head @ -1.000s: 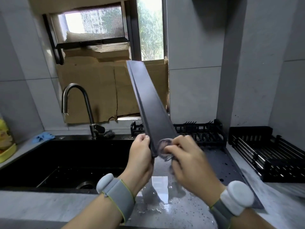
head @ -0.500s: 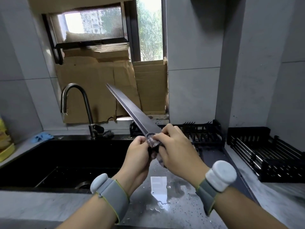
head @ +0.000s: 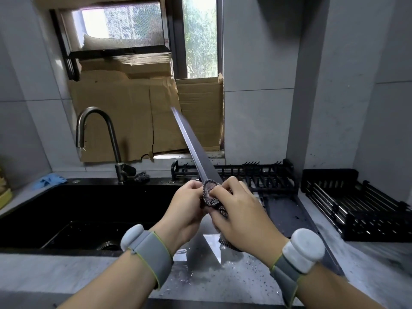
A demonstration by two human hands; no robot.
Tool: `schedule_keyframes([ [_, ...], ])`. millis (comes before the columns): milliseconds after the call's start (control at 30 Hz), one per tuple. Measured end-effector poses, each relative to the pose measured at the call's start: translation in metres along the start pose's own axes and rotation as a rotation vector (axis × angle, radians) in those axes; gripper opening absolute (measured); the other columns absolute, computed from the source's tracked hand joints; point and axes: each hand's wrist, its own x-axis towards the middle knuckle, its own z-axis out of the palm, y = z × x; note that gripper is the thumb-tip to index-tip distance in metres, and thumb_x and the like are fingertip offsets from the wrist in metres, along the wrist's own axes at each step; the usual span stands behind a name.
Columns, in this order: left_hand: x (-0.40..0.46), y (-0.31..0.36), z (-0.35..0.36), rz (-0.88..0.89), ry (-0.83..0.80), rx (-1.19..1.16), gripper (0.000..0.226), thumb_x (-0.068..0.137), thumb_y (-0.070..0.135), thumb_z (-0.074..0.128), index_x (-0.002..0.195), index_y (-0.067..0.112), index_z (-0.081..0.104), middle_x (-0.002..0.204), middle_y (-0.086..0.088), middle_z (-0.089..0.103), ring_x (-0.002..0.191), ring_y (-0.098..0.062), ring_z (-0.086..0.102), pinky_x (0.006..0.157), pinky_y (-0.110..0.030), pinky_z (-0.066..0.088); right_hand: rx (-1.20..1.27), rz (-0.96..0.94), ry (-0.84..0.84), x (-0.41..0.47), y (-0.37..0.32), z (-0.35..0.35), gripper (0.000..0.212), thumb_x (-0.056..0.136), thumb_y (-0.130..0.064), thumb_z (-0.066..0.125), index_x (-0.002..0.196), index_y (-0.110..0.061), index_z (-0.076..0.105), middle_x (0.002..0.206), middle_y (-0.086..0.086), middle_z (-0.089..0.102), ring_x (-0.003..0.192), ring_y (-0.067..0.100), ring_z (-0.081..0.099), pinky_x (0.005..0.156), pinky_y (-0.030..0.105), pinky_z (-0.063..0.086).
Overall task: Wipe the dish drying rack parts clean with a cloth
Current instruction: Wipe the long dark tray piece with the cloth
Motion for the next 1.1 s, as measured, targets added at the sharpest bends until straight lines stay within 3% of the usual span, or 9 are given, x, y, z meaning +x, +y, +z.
schedule_keyframes([
  [400, 0.015, -0.004, 0.015, 0.090, 0.038, 0.401, 0.013, 0.098, 0.012, 0.058, 0.087, 0.007, 0.057, 0.059, 0.000, 0.055, 0.052, -0.013, 0.047, 0.053, -0.028, 0.039, 0.035, 0.256, 0.091, -0.005, 0.008, 0.005, 0.011, 0.086, -0.019, 0.058, 0.095, -0.014, 0.056, 0.087, 0.002, 0.060, 0.077, 0.028, 0.056, 0.067, 0.037, 0.040],
  [567, 0.026, 0.004, 0.021, 0.075, -0.046, 0.912, 0.019, 0.094, 0.016, 0.058, 0.090, 0.008, 0.075, 0.077, -0.007, 0.069, 0.070, -0.022, 0.059, 0.063, -0.027, 0.047, 0.698, 0.864, 0.249, 0.002, 0.026, 0.029, 0.019, 0.068, -0.030, 0.063, 0.065, -0.012, 0.057, 0.059, -0.004, 0.058, 0.064, 0.023, 0.052, 0.061, 0.034, 0.040],
  [633, 0.027, 0.004, 0.016, 0.139, -0.040, 1.076, 0.021, 0.093, 0.019, 0.057, 0.092, 0.017, 0.078, 0.073, -0.001, 0.071, 0.075, -0.021, 0.064, 0.073, -0.029, 0.053, 0.990, 0.980, 0.316, -0.003, 0.029, 0.042, 0.021, 0.075, -0.019, 0.061, 0.058, -0.012, 0.050, 0.054, 0.003, 0.048, 0.060, 0.022, 0.046, 0.057, 0.036, 0.035],
  [767, 0.025, 0.002, 0.002, 0.166, -0.024, 1.018, 0.021, 0.091, 0.019, 0.058, 0.083, 0.024, 0.076, 0.069, 0.009, 0.071, 0.065, -0.011, 0.063, 0.059, -0.021, 0.045, 1.376, 1.074, 0.396, -0.014, 0.027, 0.057, 0.036, 0.082, -0.011, 0.073, 0.054, -0.004, 0.052, 0.064, 0.016, 0.054, 0.053, 0.023, 0.057, 0.052, 0.028, 0.047],
  [867, 0.022, 0.002, -0.015, 0.323, 0.148, 1.044, 0.018, 0.091, 0.020, 0.060, 0.081, 0.022, 0.075, 0.073, 0.009, 0.069, 0.074, -0.010, 0.063, 0.064, -0.024, 0.045, 1.663, 1.028, 0.567, -0.013, 0.030, 0.077, 0.058, 0.021, -0.060, 0.094, 0.042, -0.017, 0.062, 0.048, 0.001, 0.060, 0.040, 0.012, 0.060, 0.041, 0.018, 0.047],
  [900, 0.020, 0.002, -0.021, 0.373, 0.216, 1.044, 0.016, 0.091, 0.021, 0.061, 0.081, 0.020, 0.074, 0.075, 0.009, 0.069, 0.076, -0.010, 0.063, 0.066, -0.025, 0.045, 1.690, 1.008, 0.590, -0.014, 0.027, 0.075, 0.057, 0.025, -0.060, 0.094, 0.043, -0.017, 0.062, 0.044, -0.003, 0.058, 0.038, 0.009, 0.058, 0.041, 0.016, 0.046],
  [933, 0.019, 0.002, -0.028, 0.410, 0.277, 1.024, 0.014, 0.091, 0.021, 0.062, 0.082, 0.018, 0.072, 0.075, 0.008, 0.068, 0.077, -0.010, 0.062, 0.065, -0.025, 0.044, 1.669, 0.998, 0.588, -0.015, 0.024, 0.069, 0.052, 0.055, -0.050, 0.092, 0.049, -0.010, 0.059, 0.041, -0.005, 0.055, 0.036, 0.006, 0.055, 0.042, 0.014, 0.045],
  [1000, 0.017, 0.002, -0.040, 0.431, 0.370, 0.944, 0.013, 0.092, 0.023, 0.064, 0.082, 0.015, 0.066, 0.076, 0.004, 0.066, 0.074, -0.011, 0.059, 0.064, -0.024, 0.043, 1.608, 1.032, 0.587, -0.017, 0.025, 0.063, 0.037, 0.102, -0.013, 0.052, 0.066, -0.004, 0.052, 0.046, -0.001, 0.057, 0.045, 0.007, 0.058, 0.053, 0.017, 0.047],
  [1100, 0.018, -0.003, -0.047, 0.280, 0.375, 0.763, 0.024, 0.093, 0.036, 0.065, 0.086, 0.012, 0.061, 0.080, -0.004, 0.066, 0.070, -0.018, 0.058, 0.061, -0.032, 0.046, 1.696, 0.939, 0.422, -0.019, 0.015, 0.043, 0.013, 0.090, -0.008, 0.059, 0.078, -0.004, 0.055, 0.068, 0.013, 0.061, 0.061, 0.024, 0.061, 0.059, 0.032, 0.051],
])
